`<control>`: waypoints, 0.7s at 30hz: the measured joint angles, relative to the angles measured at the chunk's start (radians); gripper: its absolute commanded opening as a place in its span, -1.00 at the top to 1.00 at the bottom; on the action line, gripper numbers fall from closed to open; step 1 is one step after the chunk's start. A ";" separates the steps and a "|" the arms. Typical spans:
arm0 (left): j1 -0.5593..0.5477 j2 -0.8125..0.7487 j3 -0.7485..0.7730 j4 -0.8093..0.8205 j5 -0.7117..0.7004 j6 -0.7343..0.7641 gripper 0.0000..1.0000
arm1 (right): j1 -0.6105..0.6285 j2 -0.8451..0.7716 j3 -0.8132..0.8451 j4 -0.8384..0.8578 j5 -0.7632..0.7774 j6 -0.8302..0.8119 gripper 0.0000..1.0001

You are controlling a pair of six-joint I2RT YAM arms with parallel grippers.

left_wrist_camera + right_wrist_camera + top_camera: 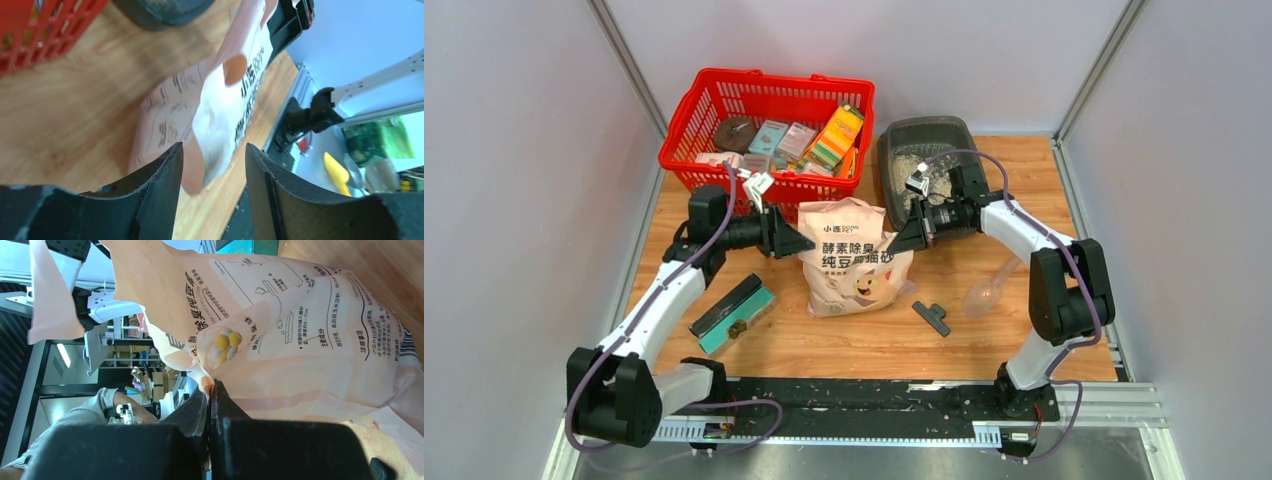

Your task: Fill the litter box with clean litter

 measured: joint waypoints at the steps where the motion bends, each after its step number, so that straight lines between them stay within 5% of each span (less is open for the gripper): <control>1: -0.019 0.012 -0.003 0.049 -0.018 -0.004 -0.17 | 0.001 0.005 0.005 -0.005 -0.001 -0.002 1.00; 10: -0.109 0.092 -0.037 0.240 -0.130 -0.015 -0.10 | 0.014 0.013 0.025 -0.047 0.000 -0.038 1.00; 13: -0.114 0.106 -0.059 0.305 -0.103 -0.047 0.30 | 0.014 0.013 0.025 -0.055 0.001 -0.047 1.00; 14: -0.116 0.113 -0.061 0.316 -0.086 -0.051 0.69 | 0.014 0.013 0.025 -0.057 0.000 -0.047 1.00; 15: -0.119 0.117 -0.061 0.319 -0.068 -0.057 0.84 | 0.014 0.013 0.025 -0.059 0.001 -0.047 1.00; 21: -0.072 0.148 -0.040 0.263 0.005 -0.195 1.00 | -0.002 0.013 0.026 -0.080 -0.010 -0.061 1.00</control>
